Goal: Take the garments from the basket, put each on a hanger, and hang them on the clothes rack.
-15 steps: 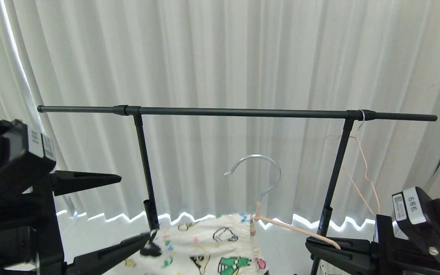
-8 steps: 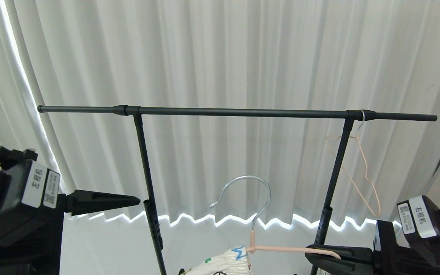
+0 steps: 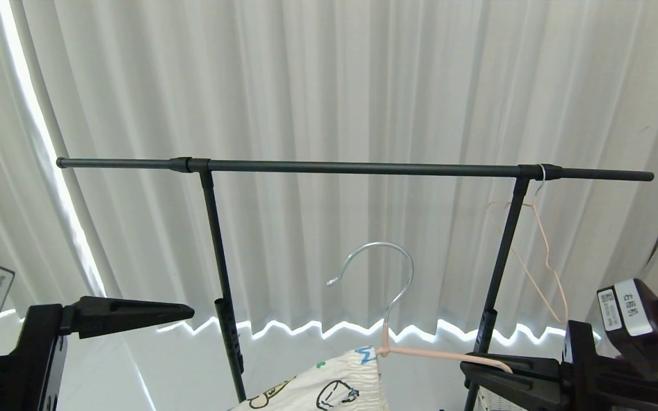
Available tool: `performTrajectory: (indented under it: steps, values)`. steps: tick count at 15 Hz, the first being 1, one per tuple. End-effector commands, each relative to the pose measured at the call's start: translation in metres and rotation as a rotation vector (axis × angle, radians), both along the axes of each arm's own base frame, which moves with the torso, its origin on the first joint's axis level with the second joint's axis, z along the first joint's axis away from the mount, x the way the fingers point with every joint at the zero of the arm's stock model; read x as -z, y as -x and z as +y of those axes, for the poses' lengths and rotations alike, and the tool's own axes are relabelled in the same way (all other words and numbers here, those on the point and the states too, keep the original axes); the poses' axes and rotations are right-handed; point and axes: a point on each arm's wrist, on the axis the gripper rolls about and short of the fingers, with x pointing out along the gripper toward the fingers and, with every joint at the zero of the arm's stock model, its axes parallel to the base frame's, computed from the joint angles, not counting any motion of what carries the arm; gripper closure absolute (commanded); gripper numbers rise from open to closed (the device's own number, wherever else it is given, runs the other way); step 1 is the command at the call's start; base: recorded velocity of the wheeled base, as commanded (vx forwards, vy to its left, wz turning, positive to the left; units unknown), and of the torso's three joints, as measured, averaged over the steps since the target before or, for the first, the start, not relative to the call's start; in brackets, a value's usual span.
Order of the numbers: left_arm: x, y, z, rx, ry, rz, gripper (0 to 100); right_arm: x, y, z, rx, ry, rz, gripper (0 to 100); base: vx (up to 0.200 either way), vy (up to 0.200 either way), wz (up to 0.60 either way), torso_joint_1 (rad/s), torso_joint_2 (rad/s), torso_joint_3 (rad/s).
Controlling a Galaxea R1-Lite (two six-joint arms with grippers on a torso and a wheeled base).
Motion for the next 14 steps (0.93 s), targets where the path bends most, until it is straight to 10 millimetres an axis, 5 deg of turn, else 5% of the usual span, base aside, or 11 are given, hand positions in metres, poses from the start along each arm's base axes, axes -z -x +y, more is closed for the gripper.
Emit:
performTrajectory:
  steps: [1,14]
  values:
    - [0.003,0.002,-0.003,0.044,-0.002,0.011,0,-0.003,0.001,-0.001,0.001,-0.010,-0.008,100,0.000,0.000,0.00,0.000,0.00,0.000]
    - [0.022,-0.036,-0.053,0.154,-0.120,0.176,0,-0.010,0.005,-0.007,0.019,-0.038,-0.043,100,0.000,0.000,0.00,0.000,0.00,0.000]
